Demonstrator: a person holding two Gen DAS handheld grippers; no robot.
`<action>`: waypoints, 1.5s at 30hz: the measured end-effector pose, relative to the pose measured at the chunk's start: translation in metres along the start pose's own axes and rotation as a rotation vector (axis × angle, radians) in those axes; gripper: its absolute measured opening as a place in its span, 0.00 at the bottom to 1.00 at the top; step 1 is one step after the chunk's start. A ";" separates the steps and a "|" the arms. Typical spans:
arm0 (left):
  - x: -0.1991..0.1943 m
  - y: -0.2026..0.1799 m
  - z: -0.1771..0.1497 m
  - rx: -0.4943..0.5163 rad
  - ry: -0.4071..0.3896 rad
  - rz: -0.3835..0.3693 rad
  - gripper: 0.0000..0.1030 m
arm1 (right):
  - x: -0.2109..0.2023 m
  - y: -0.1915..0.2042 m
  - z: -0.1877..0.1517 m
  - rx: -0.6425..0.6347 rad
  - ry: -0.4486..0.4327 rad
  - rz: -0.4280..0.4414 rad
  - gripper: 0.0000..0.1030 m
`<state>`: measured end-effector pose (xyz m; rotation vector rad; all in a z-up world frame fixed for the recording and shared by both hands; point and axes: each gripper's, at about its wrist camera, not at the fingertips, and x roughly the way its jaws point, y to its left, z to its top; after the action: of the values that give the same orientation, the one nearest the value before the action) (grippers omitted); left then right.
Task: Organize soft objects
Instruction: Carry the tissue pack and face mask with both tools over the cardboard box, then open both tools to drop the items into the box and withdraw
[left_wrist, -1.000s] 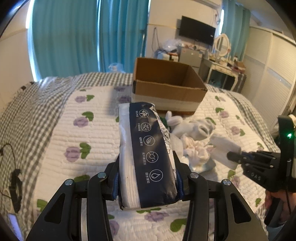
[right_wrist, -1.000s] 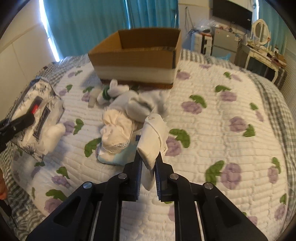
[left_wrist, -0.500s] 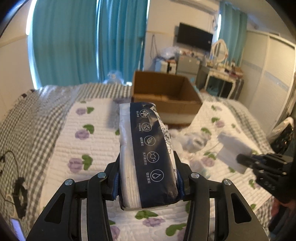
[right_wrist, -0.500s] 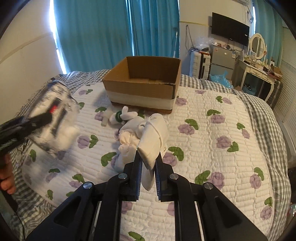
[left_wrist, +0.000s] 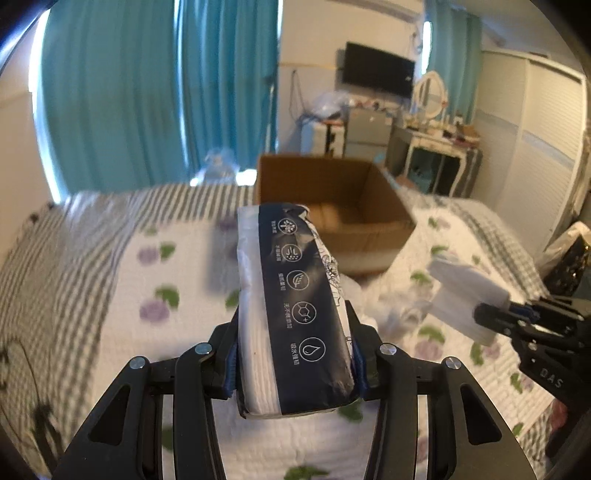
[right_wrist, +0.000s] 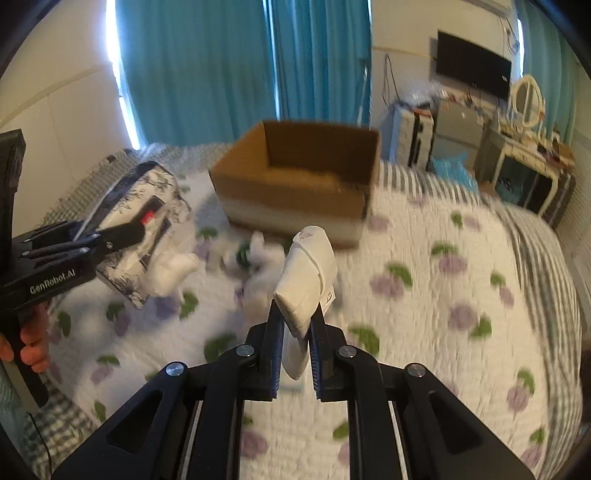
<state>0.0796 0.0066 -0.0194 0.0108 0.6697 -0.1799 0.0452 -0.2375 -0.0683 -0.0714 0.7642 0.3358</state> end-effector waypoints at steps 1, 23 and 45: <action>0.000 -0.001 0.010 0.006 -0.014 -0.008 0.44 | -0.002 0.000 0.011 -0.010 -0.020 0.003 0.12; 0.148 0.000 0.110 0.044 -0.020 -0.037 0.44 | 0.140 -0.046 0.162 0.004 -0.093 0.017 0.12; -0.017 -0.014 0.130 0.083 -0.157 0.057 0.84 | -0.005 -0.041 0.159 0.007 -0.204 -0.145 0.79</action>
<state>0.1439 -0.0131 0.0937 0.0946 0.5043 -0.1523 0.1605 -0.2481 0.0475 -0.0843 0.5549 0.1983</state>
